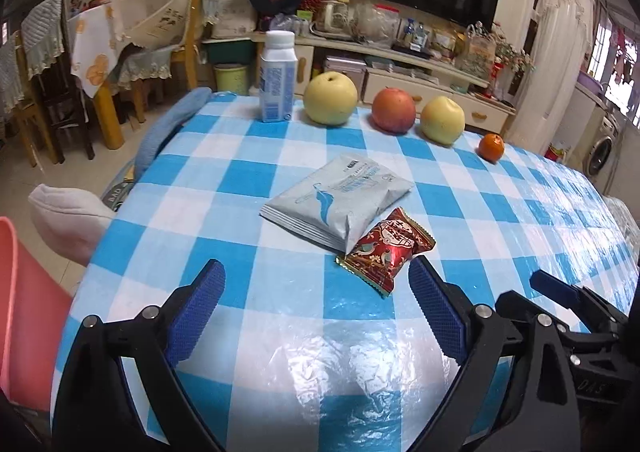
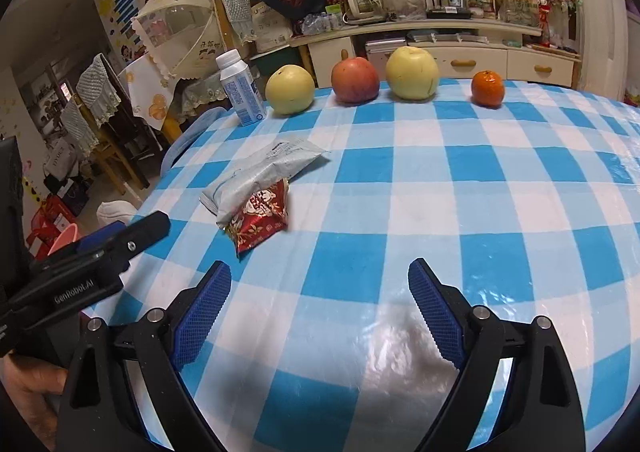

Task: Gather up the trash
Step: 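Grasp the white wipes packet with the left tool while the right tool grasps the red packet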

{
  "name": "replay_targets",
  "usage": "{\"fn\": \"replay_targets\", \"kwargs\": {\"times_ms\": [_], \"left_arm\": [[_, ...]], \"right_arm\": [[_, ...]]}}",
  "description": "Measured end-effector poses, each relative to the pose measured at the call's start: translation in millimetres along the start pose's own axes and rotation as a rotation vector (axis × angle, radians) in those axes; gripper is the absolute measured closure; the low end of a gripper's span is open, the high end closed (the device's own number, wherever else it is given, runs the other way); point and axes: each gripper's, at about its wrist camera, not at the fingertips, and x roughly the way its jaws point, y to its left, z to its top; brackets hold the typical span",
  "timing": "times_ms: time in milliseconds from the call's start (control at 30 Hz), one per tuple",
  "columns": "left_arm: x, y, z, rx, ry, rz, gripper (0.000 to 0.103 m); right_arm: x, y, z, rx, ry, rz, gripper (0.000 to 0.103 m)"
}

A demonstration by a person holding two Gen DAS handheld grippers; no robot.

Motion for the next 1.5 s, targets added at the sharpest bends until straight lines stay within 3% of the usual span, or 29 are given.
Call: {"fn": "replay_targets", "kwargs": {"times_ms": [267, 467, 700, 867, 1200, 1233, 1500], "left_arm": [[34.6, 8.9, 11.4, 0.017, 0.078, -0.012, 0.01], [46.7, 13.3, 31.8, 0.032, 0.049, -0.075, 0.01], [70.6, 1.9, 54.9, 0.157, 0.053, -0.189, 0.01], [96.0, -4.1, 57.4, 0.235, 0.11, -0.199, 0.01], [132.3, -9.8, 65.3, 0.271, 0.181, -0.233, 0.01], [134.4, -10.7, 65.2, 0.272, 0.185, -0.233, 0.01], [143.4, -15.5, 67.2, 0.266, 0.18, -0.223, 0.01]], "right_arm": [[32.6, -7.7, 22.2, -0.009, 0.041, 0.021, 0.014], [52.6, -7.4, 32.3, -0.002, 0.088, 0.094, 0.014], [70.3, 15.9, 32.8, -0.099, 0.124, 0.14, 0.014], [83.3, 20.4, 35.1, -0.115, 0.133, 0.17, 0.014], [95.9, 26.0, 41.5, -0.124, 0.148, 0.229, 0.051], [96.4, 26.3, 42.1, -0.126, 0.149, 0.231, 0.058], [93.8, 25.0, 42.3, -0.128, 0.145, 0.224, 0.064]]}}
